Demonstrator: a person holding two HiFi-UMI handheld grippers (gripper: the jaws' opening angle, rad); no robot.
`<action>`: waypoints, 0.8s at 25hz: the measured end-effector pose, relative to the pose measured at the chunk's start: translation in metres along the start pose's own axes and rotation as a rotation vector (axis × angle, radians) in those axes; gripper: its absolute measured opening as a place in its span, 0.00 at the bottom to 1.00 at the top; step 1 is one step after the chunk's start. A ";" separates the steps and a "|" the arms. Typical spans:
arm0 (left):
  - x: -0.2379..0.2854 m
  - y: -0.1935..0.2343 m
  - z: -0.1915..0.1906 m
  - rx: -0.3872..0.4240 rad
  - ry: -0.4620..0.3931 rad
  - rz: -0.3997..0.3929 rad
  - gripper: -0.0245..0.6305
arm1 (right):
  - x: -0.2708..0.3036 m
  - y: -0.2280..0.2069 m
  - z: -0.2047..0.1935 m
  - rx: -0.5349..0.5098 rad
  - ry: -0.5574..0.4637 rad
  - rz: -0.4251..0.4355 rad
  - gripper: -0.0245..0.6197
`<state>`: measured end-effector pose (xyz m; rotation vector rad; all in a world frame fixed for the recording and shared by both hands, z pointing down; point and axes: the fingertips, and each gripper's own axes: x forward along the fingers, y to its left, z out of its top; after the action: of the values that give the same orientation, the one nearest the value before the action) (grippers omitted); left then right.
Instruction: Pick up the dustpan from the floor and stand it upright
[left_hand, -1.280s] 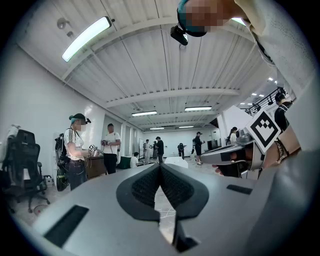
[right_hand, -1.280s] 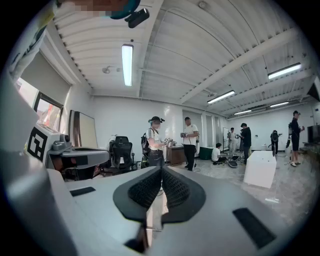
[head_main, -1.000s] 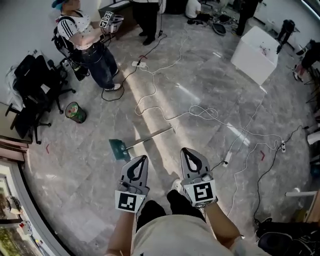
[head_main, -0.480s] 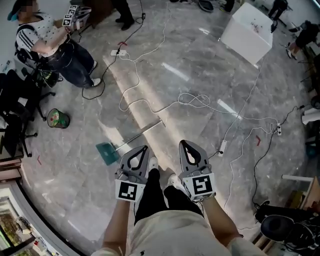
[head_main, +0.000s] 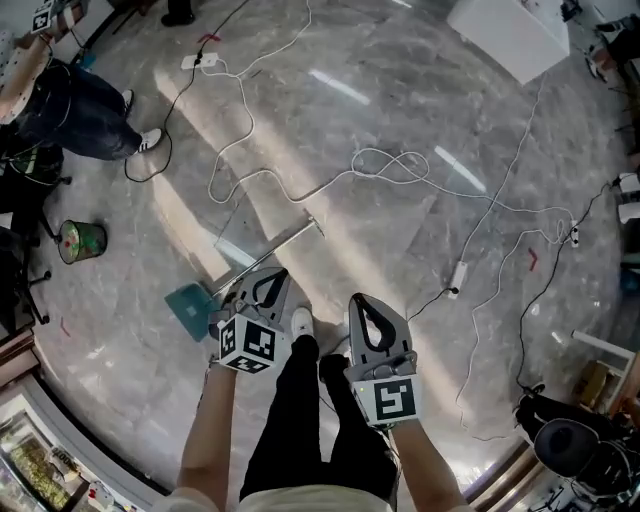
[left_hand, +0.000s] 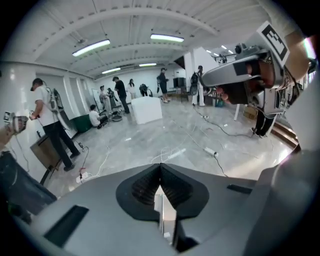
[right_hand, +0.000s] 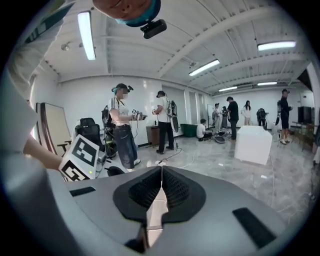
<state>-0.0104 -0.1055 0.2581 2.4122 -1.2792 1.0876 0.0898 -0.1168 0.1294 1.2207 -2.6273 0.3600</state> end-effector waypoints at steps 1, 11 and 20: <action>0.028 0.000 -0.019 0.002 0.037 -0.025 0.05 | 0.015 -0.006 -0.030 0.012 0.027 0.009 0.07; 0.306 -0.004 -0.243 0.009 0.291 -0.183 0.06 | 0.151 -0.067 -0.349 0.111 0.191 0.004 0.07; 0.473 -0.032 -0.417 0.080 0.451 -0.310 0.18 | 0.247 -0.096 -0.551 0.104 0.147 0.041 0.07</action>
<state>-0.0324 -0.1836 0.8837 2.1428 -0.7053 1.4883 0.0616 -0.1822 0.7369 1.1260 -2.5384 0.5780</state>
